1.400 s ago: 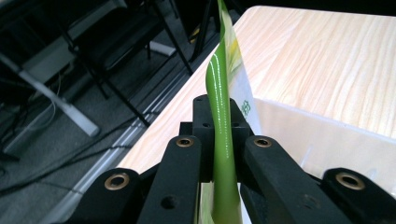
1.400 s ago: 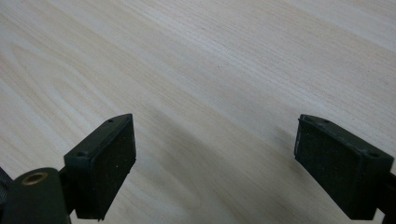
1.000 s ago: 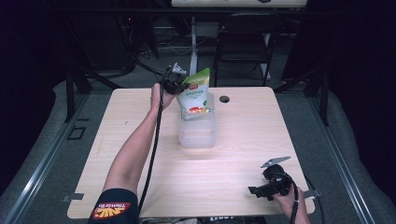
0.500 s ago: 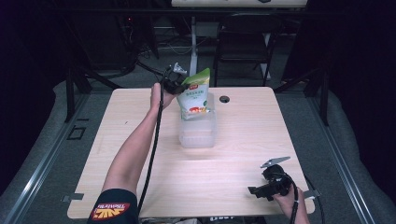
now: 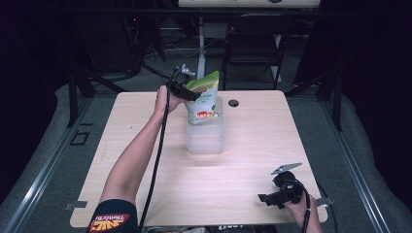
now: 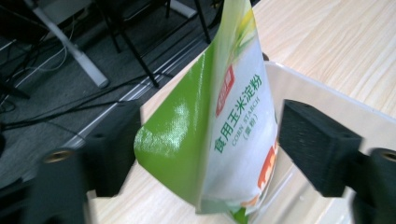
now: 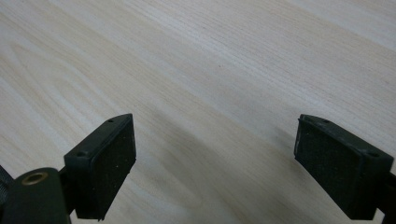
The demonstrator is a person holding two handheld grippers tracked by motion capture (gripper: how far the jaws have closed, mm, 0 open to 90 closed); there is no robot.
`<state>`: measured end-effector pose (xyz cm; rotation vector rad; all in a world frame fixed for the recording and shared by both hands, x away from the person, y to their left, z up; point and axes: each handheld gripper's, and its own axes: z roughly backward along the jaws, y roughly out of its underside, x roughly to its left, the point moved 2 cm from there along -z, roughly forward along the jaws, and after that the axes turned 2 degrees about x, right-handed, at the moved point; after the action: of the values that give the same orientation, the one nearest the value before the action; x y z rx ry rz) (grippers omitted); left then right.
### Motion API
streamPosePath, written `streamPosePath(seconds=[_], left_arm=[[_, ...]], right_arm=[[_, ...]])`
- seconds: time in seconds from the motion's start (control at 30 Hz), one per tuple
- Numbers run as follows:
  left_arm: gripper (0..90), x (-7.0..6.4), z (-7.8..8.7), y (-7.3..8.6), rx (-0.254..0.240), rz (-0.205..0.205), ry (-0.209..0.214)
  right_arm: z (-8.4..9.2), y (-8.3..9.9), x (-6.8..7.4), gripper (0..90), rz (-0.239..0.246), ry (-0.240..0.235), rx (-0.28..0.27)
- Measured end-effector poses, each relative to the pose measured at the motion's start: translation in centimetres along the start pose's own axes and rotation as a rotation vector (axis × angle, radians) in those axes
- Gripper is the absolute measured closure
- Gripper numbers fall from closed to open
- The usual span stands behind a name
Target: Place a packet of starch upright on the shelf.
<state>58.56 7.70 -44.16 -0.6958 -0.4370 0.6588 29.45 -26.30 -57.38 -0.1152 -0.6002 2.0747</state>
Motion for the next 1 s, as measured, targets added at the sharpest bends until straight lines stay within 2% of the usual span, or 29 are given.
streamPosePath(seconds=[0.13, 0.37, 0.43, 0.53, 0.7, 0.77, 1.0], left_arm=[[14.5, -0.3, 1.1, 0.0, 0.004, 0.022, 0.018], [12.5, -1.4, 3.9, 0.3, 0.012, 0.014, 0.04], [12.7, -1.7, 4.8, 0.5, 0.01, 0.007, 0.032], [12.6, -2.4, 5.7, 1.1, 0.034, -0.016, 0.015], [12.1, -3.3, 7.7, 2.1, 0.053, -0.043, 0.01], [11.8, -3.7, 8.5, 2.7, 0.048, -0.046, 0.008], [11.5, -5.2, 11.4, 5.4, 0.051, -0.097, 0.004]], right_arm=[[0.1, 0.0, 0.0, 12.3, 0.002, 0.002, -0.002], [0.0, 0.0, 0.1, 12.3, 0.002, -0.005, -0.005], [0.0, 0.0, 0.1, 12.3, 0.001, -0.005, -0.003], [0.0, -0.1, 0.1, 12.3, 0.0, -0.005, -0.002], [0.0, -0.1, 0.2, 12.3, 0.002, -0.003, -0.009], [0.0, -0.1, 0.2, 12.3, 0.0, -0.004, -0.004], [0.0, -0.2, 0.3, 12.3, 0.015, 0.002, 0.002]])
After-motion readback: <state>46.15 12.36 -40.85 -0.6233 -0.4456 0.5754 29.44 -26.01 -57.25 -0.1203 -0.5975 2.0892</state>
